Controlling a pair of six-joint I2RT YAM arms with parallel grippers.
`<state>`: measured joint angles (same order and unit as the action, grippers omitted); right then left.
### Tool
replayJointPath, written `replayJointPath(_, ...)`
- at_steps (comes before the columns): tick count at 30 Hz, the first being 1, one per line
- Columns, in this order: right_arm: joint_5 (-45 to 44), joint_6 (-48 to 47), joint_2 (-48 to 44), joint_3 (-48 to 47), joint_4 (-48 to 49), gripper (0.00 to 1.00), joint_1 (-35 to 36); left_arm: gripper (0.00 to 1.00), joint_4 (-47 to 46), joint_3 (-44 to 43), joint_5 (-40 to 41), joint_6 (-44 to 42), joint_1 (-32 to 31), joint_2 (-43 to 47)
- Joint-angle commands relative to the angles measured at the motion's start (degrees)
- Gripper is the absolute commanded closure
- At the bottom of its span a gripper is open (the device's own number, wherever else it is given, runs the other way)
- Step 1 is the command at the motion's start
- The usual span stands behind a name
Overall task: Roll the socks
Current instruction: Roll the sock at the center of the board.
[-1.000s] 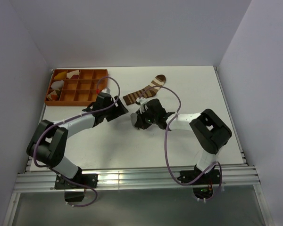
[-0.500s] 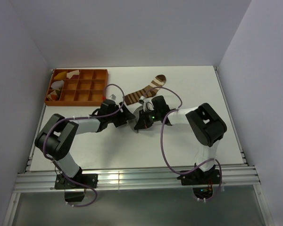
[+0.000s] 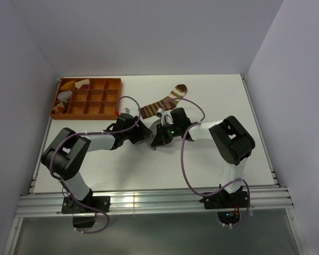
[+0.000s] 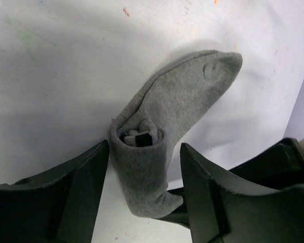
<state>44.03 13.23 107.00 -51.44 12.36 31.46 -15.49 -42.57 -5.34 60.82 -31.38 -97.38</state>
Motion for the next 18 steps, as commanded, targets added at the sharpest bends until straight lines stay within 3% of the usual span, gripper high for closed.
replayJointPath(1, -4.04, -0.23, 0.49, 0.37, -4.01, 1.00, 0.18, 0.36, 6.25, -1.20, 5.08, 1.23, -0.53, -2.89)
replayJointPath(4, -5.79, -0.31, 0.14, 0.29, -4.62, 1.00, 0.44, 0.42, 7.83, -2.86, 7.45, 0.97, -1.67, -4.48)
replayJointPath(7, -8.52, -0.49, -0.91, 0.29, -4.98, 1.00, 1.58, 0.56, 10.12, -4.45, 8.85, 0.01, -3.07, -5.71)
replayJointPath(14, -13.26, 1.18, -6.52, 0.99, -4.89, 1.00, 2.11, 0.97, 12.06, -4.81, 10.18, -1.75, -3.17, -6.68)
replayJointPath(18, -16.25, 3.37, -12.68, 1.43, -6.03, 0.68, 1.32, 1.00, 12.41, -5.15, 11.06, -3.33, -3.25, -5.98)
